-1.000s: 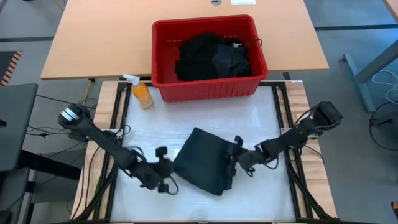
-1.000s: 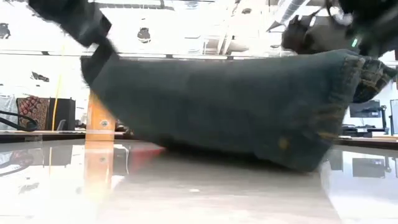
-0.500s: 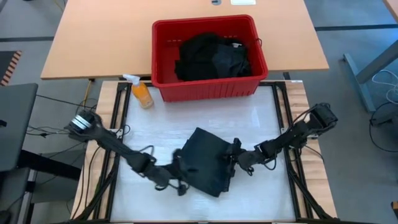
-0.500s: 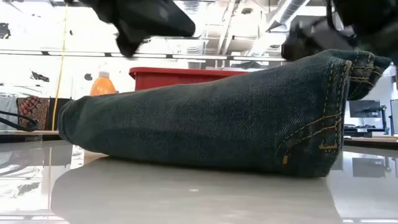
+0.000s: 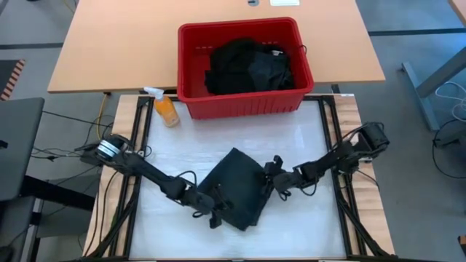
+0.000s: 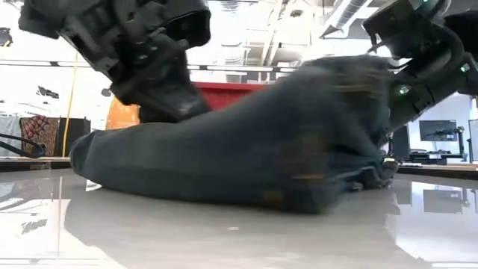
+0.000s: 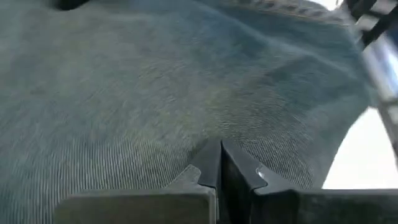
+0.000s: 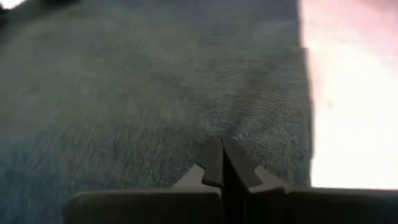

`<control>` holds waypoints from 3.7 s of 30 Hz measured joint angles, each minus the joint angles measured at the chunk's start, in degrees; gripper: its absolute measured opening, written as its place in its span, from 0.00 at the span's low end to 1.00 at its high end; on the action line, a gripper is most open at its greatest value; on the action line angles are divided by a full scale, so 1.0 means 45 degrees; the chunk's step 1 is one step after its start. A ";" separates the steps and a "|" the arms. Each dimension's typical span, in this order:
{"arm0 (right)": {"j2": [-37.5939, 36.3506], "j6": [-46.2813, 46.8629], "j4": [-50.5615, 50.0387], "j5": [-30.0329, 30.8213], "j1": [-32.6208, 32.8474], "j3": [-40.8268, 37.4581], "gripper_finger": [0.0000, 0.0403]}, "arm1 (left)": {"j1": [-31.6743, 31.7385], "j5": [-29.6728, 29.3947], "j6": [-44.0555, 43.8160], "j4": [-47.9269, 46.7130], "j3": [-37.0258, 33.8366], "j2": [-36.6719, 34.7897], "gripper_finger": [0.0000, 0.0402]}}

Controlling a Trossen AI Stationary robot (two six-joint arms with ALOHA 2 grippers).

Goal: Fold Laundry from Bin
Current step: Fold the dark blue pants

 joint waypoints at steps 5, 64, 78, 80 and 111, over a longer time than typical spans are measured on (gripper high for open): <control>0.0572 0.1292 0.0343 0.0075 0.1127 0.0092 0.04 | 0.0065 -0.1327 0.0019 -0.3990 -0.0022 -0.1927 0.00; 0.0624 -0.2977 0.0957 -0.3699 -0.4242 0.0179 0.04 | -0.2083 -0.5913 -0.1990 -0.0428 -0.0019 0.0971 0.00; -0.4202 -0.4113 -0.0304 -0.1651 -0.2433 0.0120 0.04 | -0.1985 -0.6861 0.2091 -0.0547 -0.0024 -0.2714 0.00; -0.4119 -0.3896 -0.0024 -0.1323 -0.1560 0.0125 0.04 | -0.1783 -0.7509 0.2847 -0.0867 -0.0024 -0.3171 0.00; 0.2447 0.0765 0.2898 0.1050 0.3951 0.0728 0.04 | 0.2644 -0.5350 0.0442 0.3158 -0.5809 -0.3322 0.00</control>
